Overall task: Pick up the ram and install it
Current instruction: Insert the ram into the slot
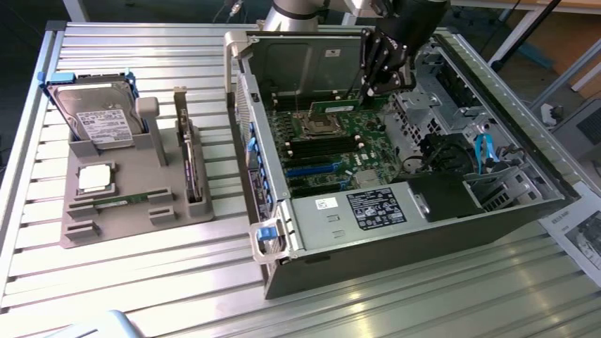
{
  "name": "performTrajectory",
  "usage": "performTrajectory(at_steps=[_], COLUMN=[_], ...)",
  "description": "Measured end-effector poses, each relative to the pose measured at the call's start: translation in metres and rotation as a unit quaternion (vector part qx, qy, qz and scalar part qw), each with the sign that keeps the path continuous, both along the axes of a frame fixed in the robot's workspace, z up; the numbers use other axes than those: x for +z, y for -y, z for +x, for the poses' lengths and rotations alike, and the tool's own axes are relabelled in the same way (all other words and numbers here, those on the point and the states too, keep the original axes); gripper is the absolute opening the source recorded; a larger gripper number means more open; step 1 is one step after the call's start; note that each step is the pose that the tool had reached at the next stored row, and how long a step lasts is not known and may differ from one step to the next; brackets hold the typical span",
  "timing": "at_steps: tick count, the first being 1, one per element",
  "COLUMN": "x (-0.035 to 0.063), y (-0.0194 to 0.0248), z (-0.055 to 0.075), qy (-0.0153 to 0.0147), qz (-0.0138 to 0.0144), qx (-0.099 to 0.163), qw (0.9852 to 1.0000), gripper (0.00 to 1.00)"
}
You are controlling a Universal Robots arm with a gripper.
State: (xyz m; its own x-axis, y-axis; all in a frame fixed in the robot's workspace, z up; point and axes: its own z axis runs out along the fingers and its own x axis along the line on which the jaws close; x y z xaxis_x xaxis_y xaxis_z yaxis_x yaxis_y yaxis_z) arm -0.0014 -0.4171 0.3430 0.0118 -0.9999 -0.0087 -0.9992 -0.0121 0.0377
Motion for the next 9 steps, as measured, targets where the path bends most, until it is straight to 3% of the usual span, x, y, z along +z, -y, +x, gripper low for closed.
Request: performTrajectory(at_steps=[9], x=[-0.0126], y=[0.0000], z=[0.000], qy=[0.0000], qz=[0.0000], qx=[0.000], qw=[1.0000], gripper=[0.12])
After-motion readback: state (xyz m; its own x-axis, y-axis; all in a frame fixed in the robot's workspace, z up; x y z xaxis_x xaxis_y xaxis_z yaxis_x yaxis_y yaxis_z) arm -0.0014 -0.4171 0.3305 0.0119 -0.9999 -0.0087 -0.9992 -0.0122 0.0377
